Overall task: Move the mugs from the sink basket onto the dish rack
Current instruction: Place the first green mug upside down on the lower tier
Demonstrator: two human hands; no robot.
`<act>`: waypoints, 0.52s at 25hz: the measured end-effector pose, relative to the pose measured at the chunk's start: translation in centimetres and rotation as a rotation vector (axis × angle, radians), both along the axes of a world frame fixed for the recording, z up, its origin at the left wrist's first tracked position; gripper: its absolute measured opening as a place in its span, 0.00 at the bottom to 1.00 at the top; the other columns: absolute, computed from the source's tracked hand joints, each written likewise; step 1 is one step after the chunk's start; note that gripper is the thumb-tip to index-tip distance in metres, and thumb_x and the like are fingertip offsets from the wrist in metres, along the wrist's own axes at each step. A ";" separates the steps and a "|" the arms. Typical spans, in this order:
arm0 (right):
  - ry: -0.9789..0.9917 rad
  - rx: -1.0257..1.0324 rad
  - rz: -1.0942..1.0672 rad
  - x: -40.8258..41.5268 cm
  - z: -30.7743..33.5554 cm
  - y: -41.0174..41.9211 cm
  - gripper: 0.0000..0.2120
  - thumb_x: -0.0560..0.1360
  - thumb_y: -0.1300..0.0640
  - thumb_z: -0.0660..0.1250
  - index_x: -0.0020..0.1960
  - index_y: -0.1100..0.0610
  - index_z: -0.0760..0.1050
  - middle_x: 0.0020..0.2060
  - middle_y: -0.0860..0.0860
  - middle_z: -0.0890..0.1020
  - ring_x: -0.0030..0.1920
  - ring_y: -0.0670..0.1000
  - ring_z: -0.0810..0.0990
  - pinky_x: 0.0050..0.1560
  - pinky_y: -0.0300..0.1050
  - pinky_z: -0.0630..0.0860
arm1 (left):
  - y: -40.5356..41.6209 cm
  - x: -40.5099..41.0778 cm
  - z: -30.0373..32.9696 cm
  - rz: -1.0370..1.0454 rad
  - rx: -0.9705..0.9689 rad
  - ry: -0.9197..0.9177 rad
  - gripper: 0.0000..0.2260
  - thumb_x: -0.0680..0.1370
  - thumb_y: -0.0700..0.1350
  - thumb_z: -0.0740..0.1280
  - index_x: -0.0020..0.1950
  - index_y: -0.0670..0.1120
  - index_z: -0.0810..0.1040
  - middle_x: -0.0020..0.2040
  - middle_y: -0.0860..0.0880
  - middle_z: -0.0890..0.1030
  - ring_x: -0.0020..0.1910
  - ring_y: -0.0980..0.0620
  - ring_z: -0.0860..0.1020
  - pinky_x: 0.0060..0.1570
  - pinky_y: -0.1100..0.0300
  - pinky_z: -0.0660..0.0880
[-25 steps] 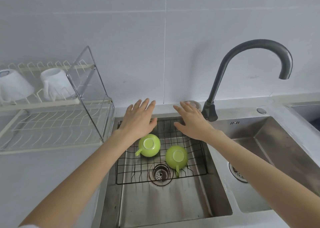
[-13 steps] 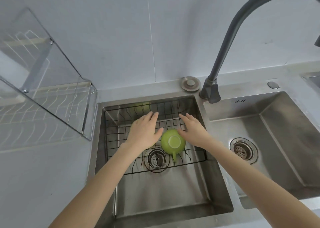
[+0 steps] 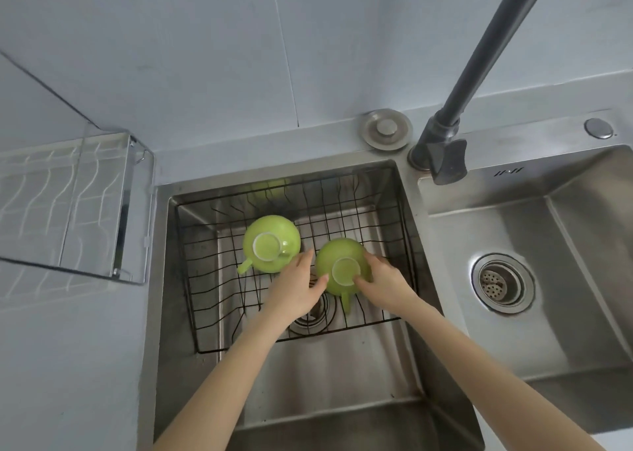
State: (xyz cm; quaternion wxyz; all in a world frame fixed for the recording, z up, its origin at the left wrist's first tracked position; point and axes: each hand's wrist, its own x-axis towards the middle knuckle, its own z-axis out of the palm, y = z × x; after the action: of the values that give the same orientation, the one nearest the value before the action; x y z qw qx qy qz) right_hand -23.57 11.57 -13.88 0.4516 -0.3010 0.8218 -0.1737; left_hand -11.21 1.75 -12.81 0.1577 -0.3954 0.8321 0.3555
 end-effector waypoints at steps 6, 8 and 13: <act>-0.090 0.006 -0.137 0.0 -2.6 -0.5 0.30 0.76 0.57 0.59 0.75 0.55 0.50 0.66 0.60 0.71 0.65 0.60 0.71 0.63 0.50 0.70 | 0.9 -1.6 -3.1 0.232 0.190 0.107 0.25 0.77 0.48 0.62 0.72 0.43 0.60 0.70 0.43 0.68 0.69 0.47 0.66 0.63 0.61 0.63; -0.113 0.007 -0.180 -0.2 -3.1 -0.6 0.30 0.77 0.57 0.59 0.75 0.54 0.49 0.67 0.60 0.70 0.65 0.60 0.71 0.63 0.49 0.69 | 1.0 -1.8 -3.9 0.267 0.210 0.104 0.25 0.76 0.48 0.64 0.71 0.43 0.62 0.67 0.41 0.70 0.65 0.46 0.69 0.61 0.61 0.65; -0.125 -0.021 -0.260 -0.5 -3.5 -0.8 0.28 0.78 0.57 0.58 0.74 0.53 0.52 0.69 0.58 0.70 0.66 0.59 0.70 0.64 0.47 0.69 | 1.1 -2.2 -4.9 0.356 0.223 0.105 0.26 0.75 0.46 0.65 0.69 0.40 0.62 0.66 0.40 0.69 0.62 0.42 0.73 0.63 0.52 0.70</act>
State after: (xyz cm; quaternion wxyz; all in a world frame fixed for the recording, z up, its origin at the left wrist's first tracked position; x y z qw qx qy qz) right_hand -24.05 10.76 -17.42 0.4722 -0.1853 0.8224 -0.2577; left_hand -13.41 2.87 -17.71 0.0917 -0.4972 0.7116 0.4879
